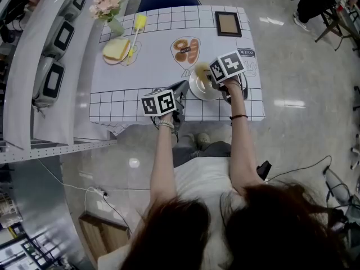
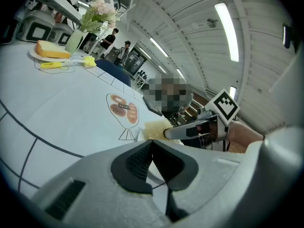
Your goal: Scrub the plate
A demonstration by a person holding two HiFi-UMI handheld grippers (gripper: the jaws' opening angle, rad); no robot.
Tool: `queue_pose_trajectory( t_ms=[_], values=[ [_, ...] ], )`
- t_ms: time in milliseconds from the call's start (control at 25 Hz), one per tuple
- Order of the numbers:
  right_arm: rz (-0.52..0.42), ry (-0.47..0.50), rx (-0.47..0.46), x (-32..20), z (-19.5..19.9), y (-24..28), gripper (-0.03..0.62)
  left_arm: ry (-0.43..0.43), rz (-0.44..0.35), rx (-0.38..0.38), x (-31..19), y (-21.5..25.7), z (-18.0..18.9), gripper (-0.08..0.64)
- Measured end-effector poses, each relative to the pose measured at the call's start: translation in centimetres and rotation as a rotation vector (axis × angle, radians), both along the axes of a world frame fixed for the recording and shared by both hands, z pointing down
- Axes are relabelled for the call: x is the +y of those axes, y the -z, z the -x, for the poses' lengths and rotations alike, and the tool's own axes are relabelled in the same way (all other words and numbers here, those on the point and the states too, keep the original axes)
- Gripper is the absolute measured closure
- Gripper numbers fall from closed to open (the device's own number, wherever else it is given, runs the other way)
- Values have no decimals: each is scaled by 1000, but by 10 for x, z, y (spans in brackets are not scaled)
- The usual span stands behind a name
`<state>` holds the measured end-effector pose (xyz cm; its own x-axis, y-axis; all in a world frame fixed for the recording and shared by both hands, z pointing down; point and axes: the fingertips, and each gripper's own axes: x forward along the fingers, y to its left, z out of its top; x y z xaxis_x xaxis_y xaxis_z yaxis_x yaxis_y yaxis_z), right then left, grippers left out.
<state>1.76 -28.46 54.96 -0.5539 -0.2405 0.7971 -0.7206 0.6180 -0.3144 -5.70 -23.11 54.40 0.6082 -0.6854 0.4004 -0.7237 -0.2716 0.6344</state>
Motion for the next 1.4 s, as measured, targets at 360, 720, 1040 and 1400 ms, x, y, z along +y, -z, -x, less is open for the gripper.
queue_pose_trajectory(
  t_ms=[360, 720, 1040, 1400],
  values=[
    [-7, -28, -1, -2, -10, 0, 514, -7, -8, 8, -2, 2, -6, 549],
    [-14, -56, 3, -4, -20, 0, 514, -15, -2, 1, -2, -2, -9, 549],
    [-13, -87, -4, -3, -31, 1, 514, -27, -5, 10, 0, 0, -14, 549],
    [-9, -91, -6, 0, -37, 2, 514, -40, -7, 12, 0, 0, -18, 549]
  ],
)
